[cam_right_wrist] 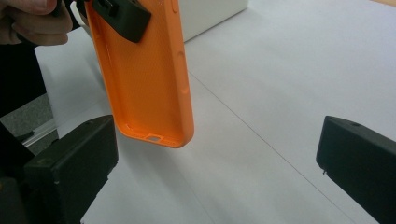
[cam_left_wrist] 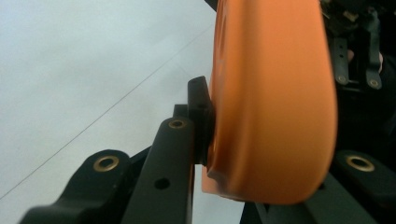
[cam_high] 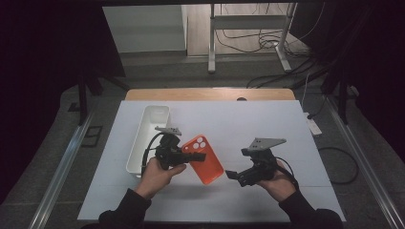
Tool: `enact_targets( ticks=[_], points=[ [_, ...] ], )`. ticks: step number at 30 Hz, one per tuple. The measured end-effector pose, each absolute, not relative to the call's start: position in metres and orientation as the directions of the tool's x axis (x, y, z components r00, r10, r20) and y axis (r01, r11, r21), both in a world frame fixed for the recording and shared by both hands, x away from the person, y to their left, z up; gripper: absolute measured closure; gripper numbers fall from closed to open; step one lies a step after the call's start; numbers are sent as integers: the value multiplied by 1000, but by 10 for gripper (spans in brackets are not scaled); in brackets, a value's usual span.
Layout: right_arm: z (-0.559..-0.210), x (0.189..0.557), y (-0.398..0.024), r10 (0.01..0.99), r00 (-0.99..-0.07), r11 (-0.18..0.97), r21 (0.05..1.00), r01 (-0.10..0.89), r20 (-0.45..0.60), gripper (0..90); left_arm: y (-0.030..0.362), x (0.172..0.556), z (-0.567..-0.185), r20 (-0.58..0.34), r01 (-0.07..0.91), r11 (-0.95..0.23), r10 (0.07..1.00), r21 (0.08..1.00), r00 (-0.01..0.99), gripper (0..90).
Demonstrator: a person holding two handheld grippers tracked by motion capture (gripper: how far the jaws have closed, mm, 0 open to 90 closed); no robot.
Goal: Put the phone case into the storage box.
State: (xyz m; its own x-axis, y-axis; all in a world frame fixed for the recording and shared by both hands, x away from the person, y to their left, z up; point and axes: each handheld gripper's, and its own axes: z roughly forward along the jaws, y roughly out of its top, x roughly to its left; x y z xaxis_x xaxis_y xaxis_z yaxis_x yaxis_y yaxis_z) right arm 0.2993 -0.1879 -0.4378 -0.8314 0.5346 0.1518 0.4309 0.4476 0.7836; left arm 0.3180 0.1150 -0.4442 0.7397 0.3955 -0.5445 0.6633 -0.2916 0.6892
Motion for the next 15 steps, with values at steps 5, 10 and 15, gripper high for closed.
enact_targets(
  ticks=[5,10,15],
  points=[
    [-439,298,-186,514,-841,454,779,433,168,0,111,317,-444,-527,637,-322,367,700,766,831],
    [-440,295,-181,484,-856,462,778,425,180,0,108,315,-443,-524,617,-337,331,712,785,832],
    [-441,293,-176,453,-868,476,768,428,203,0,105,314,-443,-527,603,-341,296,721,797,832]
  ],
)
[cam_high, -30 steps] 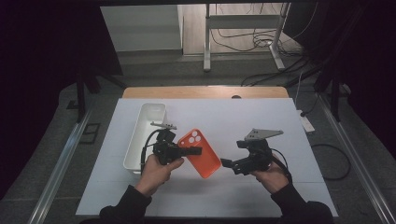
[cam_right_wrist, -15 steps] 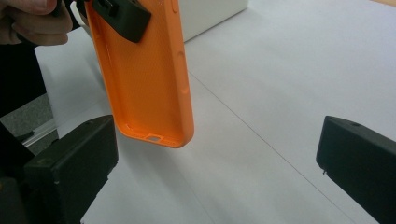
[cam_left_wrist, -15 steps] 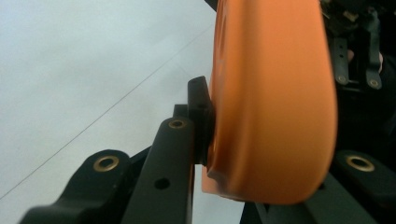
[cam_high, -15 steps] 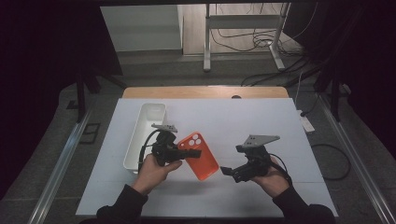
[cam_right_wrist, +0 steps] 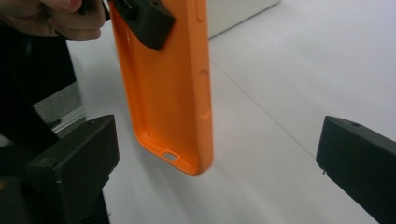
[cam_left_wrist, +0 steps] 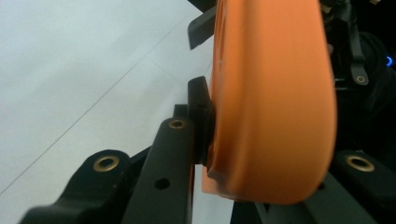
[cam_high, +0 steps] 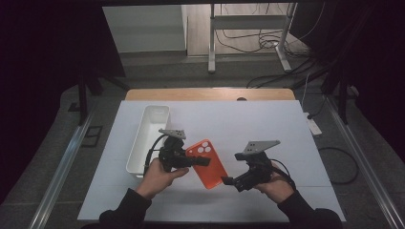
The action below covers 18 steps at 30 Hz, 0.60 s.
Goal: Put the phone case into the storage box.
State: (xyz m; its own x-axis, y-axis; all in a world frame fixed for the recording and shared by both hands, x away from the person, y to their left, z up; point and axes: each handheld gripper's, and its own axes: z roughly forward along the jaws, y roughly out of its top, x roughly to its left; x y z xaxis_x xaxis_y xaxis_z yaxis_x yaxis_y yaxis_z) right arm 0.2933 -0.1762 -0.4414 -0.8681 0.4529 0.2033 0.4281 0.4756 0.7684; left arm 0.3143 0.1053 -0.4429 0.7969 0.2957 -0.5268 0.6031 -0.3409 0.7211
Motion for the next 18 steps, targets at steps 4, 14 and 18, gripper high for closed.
enact_targets(
  ticks=[4,14,18],
  points=[
    [-443,291,-171,440,-874,497,755,429,207,0,102,313,-442,-534,593,-341,260,729,805,832],
    [-445,289,-161,417,-882,528,731,433,221,0,95,310,-440,-510,552,-361,212,752,833,831],
    [-446,288,-157,409,-884,545,716,435,226,0,93,309,-439,-501,540,-365,203,758,841,831]
  ],
)
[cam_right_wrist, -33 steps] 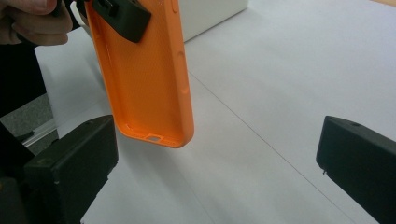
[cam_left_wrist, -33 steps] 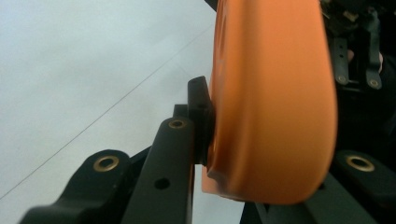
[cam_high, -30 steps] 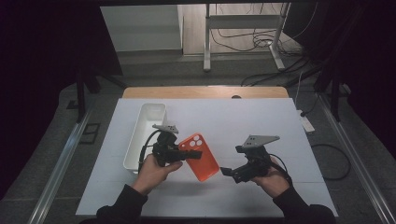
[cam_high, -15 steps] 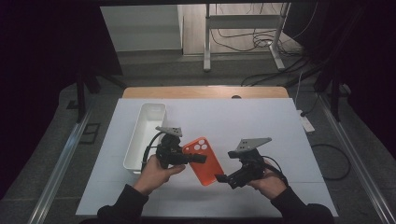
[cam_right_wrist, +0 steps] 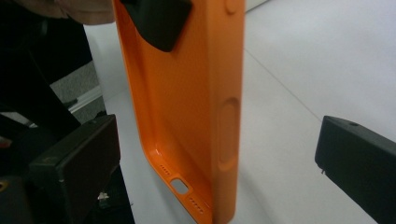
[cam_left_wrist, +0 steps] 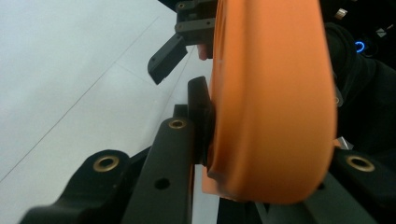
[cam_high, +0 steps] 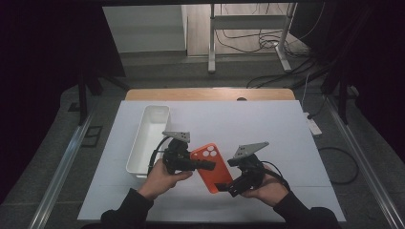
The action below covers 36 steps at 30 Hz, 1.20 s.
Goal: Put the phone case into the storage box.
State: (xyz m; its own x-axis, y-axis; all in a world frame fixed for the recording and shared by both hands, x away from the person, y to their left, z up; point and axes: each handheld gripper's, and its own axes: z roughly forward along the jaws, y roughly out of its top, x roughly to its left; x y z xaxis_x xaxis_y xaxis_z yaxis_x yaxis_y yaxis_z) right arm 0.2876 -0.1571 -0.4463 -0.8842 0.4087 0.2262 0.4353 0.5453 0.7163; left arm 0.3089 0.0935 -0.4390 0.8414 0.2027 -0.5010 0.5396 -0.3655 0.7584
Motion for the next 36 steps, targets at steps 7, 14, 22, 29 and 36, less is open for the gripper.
enact_targets(
  ticks=[7,14,22,29,36],
  points=[
    [-445,287,-154,401,-886,546,717,434,231,58,90,307,-437,-485,520,-377,191,767,854,830],
    [-442,286,-155,346,-901,544,727,419,260,407,88,306,-436,-479,508,-382,175,772,860,829],
    [-441,291,-160,275,-898,530,725,440,344,752,86,306,-436,-491,509,-372,148,776,858,810],
    [-437,291,-162,246,-905,536,729,425,347,845,85,305,-432,-468,499,-377,176,781,866,712],
    [-434,290,-165,283,-911,524,747,409,300,848,86,301,-424,-393,473,-408,267,781,880,523]
  ],
)
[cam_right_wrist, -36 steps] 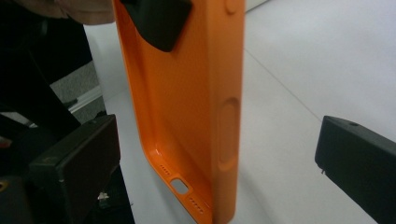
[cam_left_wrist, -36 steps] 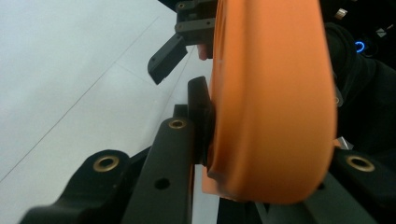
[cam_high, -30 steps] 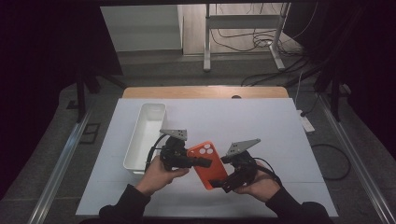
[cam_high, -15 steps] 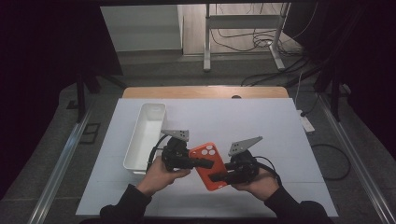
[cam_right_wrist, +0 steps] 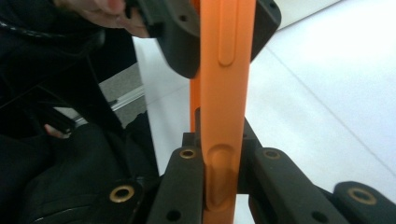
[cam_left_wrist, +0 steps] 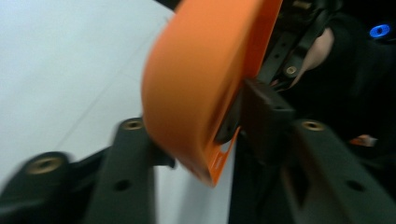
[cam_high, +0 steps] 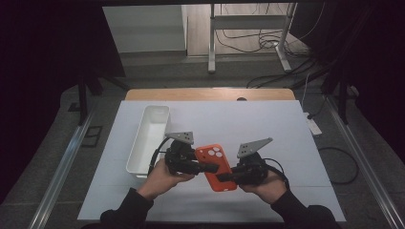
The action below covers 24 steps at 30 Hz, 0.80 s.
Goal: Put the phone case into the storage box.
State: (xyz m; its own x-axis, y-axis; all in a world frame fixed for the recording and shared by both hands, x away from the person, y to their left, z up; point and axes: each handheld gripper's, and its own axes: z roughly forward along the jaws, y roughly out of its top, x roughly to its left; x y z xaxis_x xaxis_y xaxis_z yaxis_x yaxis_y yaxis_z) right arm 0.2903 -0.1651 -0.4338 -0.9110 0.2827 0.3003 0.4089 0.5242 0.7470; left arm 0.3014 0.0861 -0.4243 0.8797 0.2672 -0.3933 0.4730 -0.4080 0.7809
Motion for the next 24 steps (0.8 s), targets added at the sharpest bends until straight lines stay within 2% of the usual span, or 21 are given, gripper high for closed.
enact_targets(
  ticks=[11,16,20,24],
  points=[
    [-430,290,-171,345,-909,507,768,390,234,846,88,300,-421,-269,458,-469,416,755,869,209],
    [-429,291,-174,400,-894,506,765,399,202,846,92,301,-423,-257,472,-452,459,757,851,95],
    [-430,292,-176,428,-885,503,764,404,186,845,95,302,-424,-253,486,-443,487,754,836,27],
    [-430,293,-178,450,-875,496,765,410,177,845,97,303,-425,-250,496,-439,506,749,825,2]
  ],
)
